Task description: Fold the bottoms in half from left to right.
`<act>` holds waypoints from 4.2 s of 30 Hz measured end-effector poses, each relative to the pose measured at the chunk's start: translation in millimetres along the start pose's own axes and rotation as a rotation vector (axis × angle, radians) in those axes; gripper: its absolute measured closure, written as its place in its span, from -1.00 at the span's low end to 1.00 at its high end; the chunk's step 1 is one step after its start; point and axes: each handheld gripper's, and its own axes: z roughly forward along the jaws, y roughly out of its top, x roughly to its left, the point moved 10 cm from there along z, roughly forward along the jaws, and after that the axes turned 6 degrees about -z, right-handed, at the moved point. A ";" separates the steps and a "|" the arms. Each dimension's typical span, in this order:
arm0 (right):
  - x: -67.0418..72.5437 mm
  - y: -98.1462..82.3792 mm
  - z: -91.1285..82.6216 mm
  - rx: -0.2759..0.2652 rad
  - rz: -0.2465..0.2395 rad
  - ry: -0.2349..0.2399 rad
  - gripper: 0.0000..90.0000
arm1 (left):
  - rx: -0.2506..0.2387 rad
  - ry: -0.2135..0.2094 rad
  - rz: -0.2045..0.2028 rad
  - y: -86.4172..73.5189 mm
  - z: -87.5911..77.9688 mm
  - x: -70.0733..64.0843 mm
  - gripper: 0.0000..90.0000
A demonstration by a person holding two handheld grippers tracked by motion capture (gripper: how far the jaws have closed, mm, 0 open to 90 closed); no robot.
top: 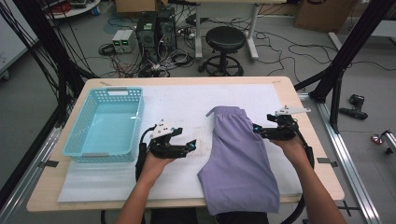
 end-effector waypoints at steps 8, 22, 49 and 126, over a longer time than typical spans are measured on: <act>-9.9 15.5 26.5 0.008 0.015 0.019 -0.12 | 0.002 0.033 0.009 8.1 -2.1 13.9 -0.45; -0.8 8.7 77.8 0.119 0.021 0.093 1.00 | 0.031 0.066 -0.032 2.8 4.4 22.2 -0.44; 33.2 43.7 85.6 0.045 -0.057 0.152 0.60 | -0.015 0.081 -0.072 0.7 -9.2 27.5 -0.40; 13.7 10.2 87.0 0.105 -0.078 0.015 0.33 | -0.053 0.058 -0.094 -9.1 -14.9 18.1 -0.39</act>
